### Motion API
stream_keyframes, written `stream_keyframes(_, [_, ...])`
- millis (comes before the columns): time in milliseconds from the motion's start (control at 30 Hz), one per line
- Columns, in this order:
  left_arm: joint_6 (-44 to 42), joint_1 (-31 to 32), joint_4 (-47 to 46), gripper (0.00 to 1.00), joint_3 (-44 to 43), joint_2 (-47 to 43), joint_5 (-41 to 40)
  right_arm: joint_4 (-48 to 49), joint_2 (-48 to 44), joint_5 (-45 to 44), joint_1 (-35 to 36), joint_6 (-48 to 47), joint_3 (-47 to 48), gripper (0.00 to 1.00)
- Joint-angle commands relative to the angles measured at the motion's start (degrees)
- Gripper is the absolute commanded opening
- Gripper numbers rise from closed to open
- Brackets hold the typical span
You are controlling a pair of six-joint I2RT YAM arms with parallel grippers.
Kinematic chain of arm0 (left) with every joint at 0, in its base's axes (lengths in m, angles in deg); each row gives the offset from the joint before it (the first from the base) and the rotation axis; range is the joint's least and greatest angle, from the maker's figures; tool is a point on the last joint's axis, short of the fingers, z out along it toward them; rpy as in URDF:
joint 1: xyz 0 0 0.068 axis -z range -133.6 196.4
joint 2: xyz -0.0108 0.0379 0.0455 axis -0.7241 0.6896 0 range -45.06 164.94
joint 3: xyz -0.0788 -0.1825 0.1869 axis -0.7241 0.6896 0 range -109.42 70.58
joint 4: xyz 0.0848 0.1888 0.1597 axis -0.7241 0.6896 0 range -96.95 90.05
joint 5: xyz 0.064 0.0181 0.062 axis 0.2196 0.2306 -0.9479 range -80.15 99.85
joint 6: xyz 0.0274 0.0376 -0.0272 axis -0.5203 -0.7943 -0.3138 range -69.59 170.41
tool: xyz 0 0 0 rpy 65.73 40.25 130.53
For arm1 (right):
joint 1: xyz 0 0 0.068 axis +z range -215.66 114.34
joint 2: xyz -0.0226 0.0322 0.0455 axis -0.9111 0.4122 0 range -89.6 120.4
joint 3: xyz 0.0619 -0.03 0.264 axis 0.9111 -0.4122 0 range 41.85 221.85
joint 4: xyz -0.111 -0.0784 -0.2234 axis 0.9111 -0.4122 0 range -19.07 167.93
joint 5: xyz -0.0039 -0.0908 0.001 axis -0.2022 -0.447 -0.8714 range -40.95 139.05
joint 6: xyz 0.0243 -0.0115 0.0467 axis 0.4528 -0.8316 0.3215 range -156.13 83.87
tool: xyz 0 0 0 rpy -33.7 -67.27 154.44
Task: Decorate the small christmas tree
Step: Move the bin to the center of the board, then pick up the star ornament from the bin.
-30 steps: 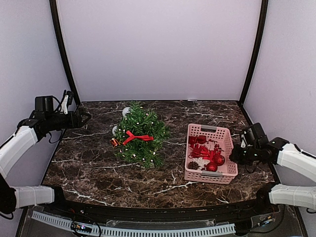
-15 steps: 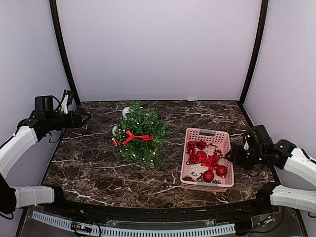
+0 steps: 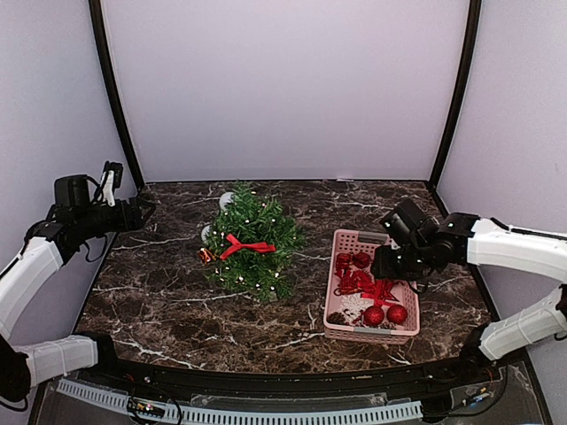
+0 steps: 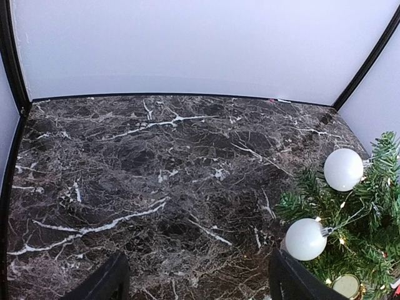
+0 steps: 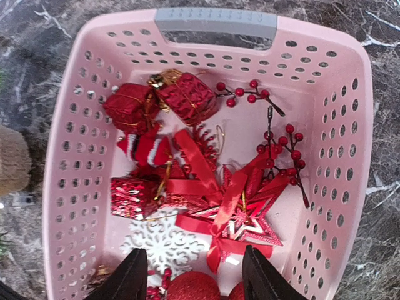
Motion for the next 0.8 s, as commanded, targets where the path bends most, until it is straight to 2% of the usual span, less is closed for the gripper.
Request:
stream_keyframes(0, [-0.7,-0.2,-1.9,0.79,0.9,-1.1,-2.2,1.3,4.9,-4.8,-0.2,-0.6,0.3,0.52])
stream_keyframes(333, [-1.2,-0.2,-1.7,0.79,0.8,-0.3,-2.2,9.0,12.8,-0.8,-7.0,-0.2,-3.1,0.39])
stream_keyframes(567, [-1.5,-0.2,-1.6,0.79,0.8,-0.2,-2.4,10.1,14.2,3.1,-10.6,0.2,-6.5,0.38])
stream_keyframes(767, [-1.6,-0.2,-1.6,0.79,0.7,-0.2,-2.2,11.7,17.9,5.5,-10.9,0.4,-7.3,0.40])
